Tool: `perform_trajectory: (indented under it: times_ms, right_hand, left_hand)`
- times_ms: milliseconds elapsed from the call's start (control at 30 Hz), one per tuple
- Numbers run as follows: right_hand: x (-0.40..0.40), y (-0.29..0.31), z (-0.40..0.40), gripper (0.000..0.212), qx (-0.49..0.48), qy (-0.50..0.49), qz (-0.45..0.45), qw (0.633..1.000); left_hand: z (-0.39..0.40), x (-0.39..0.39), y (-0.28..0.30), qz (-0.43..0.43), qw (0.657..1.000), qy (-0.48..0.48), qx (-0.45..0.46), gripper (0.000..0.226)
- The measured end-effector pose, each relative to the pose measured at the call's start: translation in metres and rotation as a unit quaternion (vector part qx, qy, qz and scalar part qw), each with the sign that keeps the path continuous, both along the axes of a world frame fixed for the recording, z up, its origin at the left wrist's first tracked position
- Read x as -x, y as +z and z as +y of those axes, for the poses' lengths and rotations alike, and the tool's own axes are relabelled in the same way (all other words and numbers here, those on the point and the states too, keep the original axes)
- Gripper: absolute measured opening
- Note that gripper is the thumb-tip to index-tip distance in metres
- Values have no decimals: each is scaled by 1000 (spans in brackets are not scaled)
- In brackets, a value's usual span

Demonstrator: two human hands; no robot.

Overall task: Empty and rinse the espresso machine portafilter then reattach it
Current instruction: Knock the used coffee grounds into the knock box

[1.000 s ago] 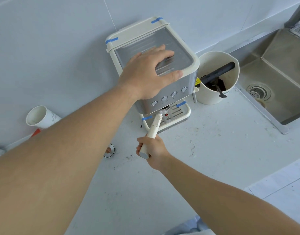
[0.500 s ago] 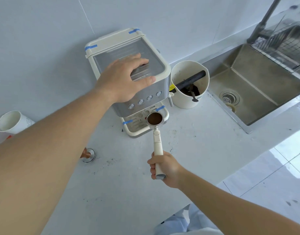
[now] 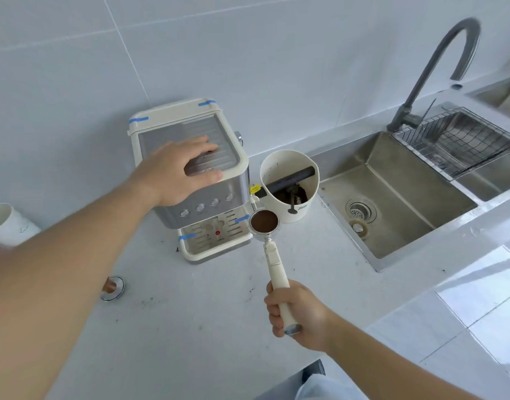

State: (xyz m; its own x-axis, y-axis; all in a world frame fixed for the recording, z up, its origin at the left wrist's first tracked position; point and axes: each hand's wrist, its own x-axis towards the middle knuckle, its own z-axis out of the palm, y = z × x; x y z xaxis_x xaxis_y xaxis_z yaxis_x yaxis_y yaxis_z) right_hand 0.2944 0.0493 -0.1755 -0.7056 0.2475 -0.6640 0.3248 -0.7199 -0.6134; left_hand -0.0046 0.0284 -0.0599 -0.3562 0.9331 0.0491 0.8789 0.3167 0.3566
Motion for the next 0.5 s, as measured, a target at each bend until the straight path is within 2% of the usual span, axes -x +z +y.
perform_trajectory:
  times_ms: [133, 367, 500]
  right_hand:
    - [-16, 18, 27, 14, -13, 12, 32, 999]
    - [-32, 44, 84, 19, -28, -6, 61, 998]
    - [-33, 48, 118, 41, -29, -37, 63, 997]
  left_hand:
    - [0, -1, 3, -38, 999, 27, 5, 71]
    - [10, -14, 7, -8, 999, 44, 1, 64]
    - [31, -27, 12, 8, 996, 82, -23, 47]
